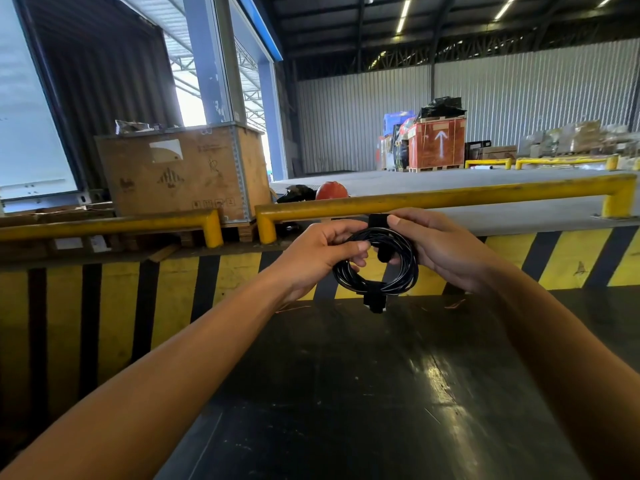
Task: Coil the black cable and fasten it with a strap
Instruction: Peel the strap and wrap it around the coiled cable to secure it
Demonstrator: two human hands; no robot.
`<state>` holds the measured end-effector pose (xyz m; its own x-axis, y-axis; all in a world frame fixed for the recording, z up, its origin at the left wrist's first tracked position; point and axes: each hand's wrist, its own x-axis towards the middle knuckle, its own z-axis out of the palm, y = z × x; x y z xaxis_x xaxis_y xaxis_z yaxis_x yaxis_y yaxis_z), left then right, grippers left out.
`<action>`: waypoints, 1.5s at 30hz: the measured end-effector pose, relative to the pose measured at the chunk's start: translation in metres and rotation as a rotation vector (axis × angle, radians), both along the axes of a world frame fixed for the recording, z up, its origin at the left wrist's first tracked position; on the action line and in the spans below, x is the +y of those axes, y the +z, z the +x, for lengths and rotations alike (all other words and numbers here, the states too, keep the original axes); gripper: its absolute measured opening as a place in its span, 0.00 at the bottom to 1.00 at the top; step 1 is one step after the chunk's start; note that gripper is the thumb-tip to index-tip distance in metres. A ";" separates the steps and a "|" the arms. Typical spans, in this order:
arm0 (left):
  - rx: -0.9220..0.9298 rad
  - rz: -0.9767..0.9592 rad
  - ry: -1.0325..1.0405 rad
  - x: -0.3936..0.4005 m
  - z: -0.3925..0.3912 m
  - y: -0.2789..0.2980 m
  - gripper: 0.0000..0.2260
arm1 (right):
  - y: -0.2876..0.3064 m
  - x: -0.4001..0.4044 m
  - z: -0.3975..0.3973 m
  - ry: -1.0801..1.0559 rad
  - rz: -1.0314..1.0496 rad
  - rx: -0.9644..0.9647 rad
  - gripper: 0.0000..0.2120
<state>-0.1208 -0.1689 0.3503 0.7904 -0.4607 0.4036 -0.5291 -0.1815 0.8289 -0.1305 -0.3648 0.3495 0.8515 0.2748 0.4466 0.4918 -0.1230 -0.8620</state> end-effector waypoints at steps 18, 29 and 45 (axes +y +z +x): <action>0.072 -0.098 0.054 -0.003 0.008 -0.003 0.16 | 0.000 0.010 -0.020 -0.357 -0.502 -0.327 0.36; 0.016 -0.060 0.074 0.000 0.010 -0.005 0.15 | -0.012 0.019 -0.009 -0.528 -0.452 -0.726 0.07; -0.274 0.278 0.089 0.000 0.002 -0.014 0.16 | -0.031 0.014 0.002 -0.332 0.134 -0.297 0.07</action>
<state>-0.1189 -0.1689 0.3359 0.7129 -0.5164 0.4745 -0.6955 -0.4345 0.5722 -0.1284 -0.3507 0.3189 0.7137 -0.0682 0.6972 0.6724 -0.2124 -0.7091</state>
